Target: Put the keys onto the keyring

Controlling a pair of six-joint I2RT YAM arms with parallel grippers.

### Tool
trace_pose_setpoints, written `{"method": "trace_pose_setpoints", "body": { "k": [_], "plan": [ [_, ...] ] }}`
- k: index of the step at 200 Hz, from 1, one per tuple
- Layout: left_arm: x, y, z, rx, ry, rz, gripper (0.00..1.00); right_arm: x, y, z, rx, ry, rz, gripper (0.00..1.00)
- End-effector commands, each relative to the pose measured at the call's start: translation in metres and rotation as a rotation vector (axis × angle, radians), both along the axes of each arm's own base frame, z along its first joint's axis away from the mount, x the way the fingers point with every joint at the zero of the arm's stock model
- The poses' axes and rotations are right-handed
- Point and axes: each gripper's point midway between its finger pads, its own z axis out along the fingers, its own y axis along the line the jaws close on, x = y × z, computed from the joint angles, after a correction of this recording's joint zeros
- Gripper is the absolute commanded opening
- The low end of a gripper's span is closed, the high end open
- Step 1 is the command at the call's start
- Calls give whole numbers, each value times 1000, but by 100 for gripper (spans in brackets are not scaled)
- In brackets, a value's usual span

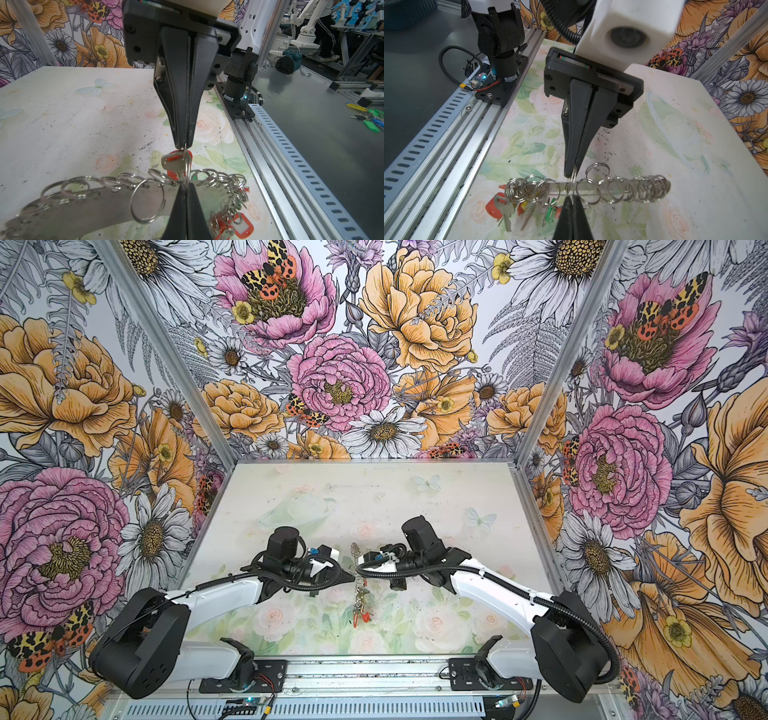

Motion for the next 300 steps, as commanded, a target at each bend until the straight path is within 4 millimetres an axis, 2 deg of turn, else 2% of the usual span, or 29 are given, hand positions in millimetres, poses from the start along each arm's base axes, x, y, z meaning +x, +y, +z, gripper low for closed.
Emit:
{"method": "trace_pose_setpoints", "body": {
  "k": [1, 144, 300],
  "plan": [
    [-1, -4, 19, -58, -43, -50, 0, -1, 5, 2, 17, -12, 23, 0],
    [1, -6, 16, -55, -6, -56, 0, -3, 12, 4, 21, -13, 32, 0],
    [-17, -14, 18, -71, 36, -139, 0, 13, 7, 5, 3, 18, -27, 1]
  ]
}}
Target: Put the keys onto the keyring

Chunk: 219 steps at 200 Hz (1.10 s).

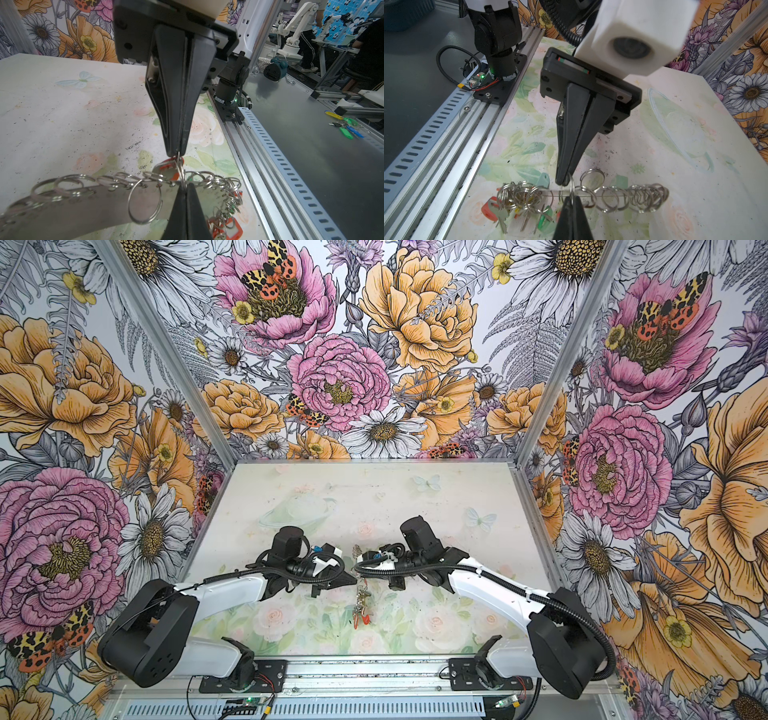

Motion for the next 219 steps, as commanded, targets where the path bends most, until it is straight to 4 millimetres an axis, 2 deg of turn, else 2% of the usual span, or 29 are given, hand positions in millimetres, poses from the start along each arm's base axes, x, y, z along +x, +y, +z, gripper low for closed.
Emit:
{"method": "trace_pose_setpoints", "body": {
  "k": [1, 54, 109, 156, 219],
  "plan": [
    [-10, -7, 23, -74, -45, -87, 0, 11, 5, 11, 14, -4, -17, 1],
    [-11, -10, 20, -64, -32, -96, 0, 5, 5, 16, 35, -3, 8, 2],
    [-9, -10, 16, -39, -36, -90, 0, -15, -2, 16, 30, 11, 79, 3],
    [-10, -12, 14, -26, -44, -93, 0, -12, -4, 14, 1, -43, 88, 1],
    [-19, -20, -8, 108, -59, -135, 0, -12, -5, 14, -28, -79, 109, 0]
  ]
}}
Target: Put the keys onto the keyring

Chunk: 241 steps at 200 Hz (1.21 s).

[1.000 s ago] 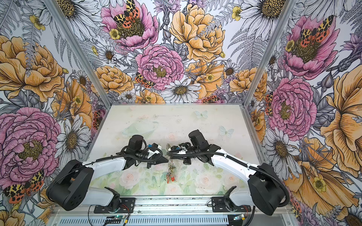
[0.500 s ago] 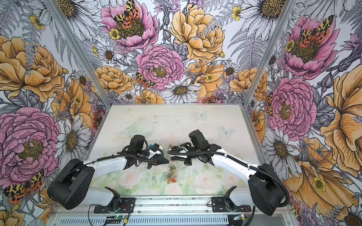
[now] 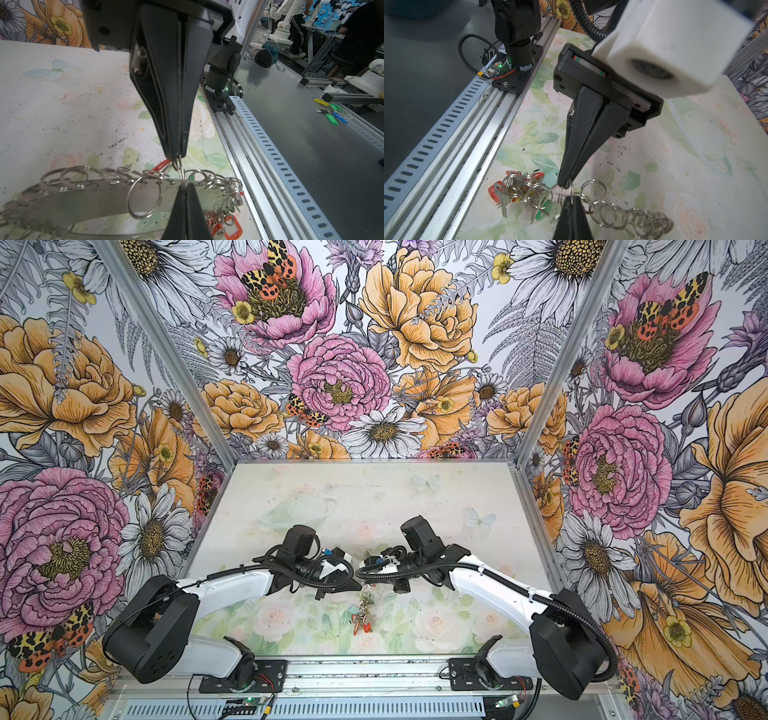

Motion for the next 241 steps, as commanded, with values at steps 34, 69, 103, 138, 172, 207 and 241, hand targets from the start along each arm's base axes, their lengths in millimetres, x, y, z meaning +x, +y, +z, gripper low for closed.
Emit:
{"method": "trace_pose_setpoints", "body": {
  "k": [34, 69, 103, 138, 172, 207, 241],
  "plan": [
    [-9, -6, 1, 24, -80, -74, 0, -9, 5, 13, 5, -102, 80, 0],
    [-12, -5, 4, 14, -103, -80, 0, -15, 4, 2, -56, -150, 103, 0],
    [-17, -5, 8, -1, -118, -95, 0, -16, 0, 0, -66, -186, 111, 0],
    [-25, -5, 13, -24, -132, -122, 0, -11, -2, 0, -78, -238, 110, 0],
    [-27, -5, 14, -29, -129, -132, 0, -9, -4, 4, -70, -271, 113, 0],
    [-29, -7, 10, -12, -112, -145, 0, -13, 0, 16, -29, -305, 149, 0],
    [-30, -8, 8, 0, -103, -155, 0, -19, 4, 22, -5, -312, 181, 0]
  ]
}}
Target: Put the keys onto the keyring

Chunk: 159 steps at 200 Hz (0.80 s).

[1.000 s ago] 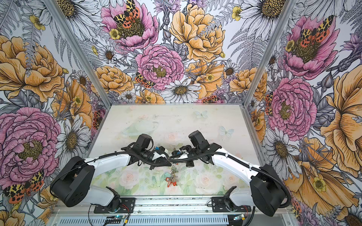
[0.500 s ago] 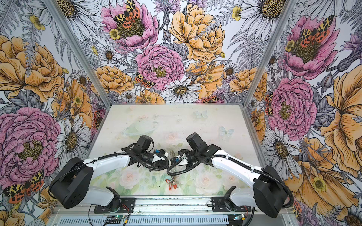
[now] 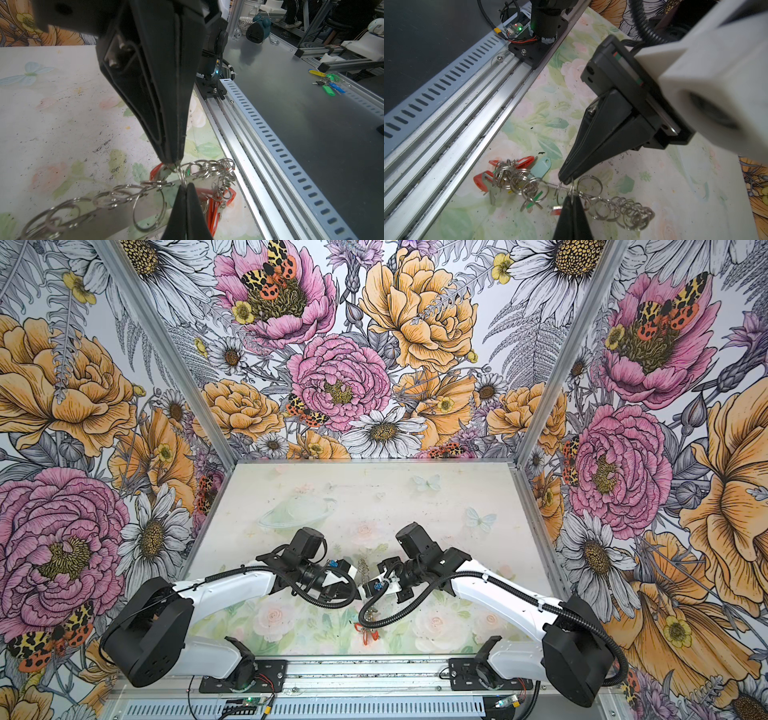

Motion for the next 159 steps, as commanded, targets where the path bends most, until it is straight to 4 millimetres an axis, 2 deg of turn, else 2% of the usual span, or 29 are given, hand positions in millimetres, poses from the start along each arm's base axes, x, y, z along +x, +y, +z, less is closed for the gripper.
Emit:
{"method": "trace_pose_setpoints", "body": {
  "k": [1, 51, 159],
  "plan": [
    [-8, -5, 12, -48, -4, -66, 0, 1, 10, 28, 75, -72, 43, 0],
    [-7, -6, 7, -31, 0, -61, 0, -7, 13, 33, 89, -88, 75, 0],
    [-8, -8, 3, -15, -36, -70, 0, -11, 19, 29, 99, -72, 116, 0]
  ]
}}
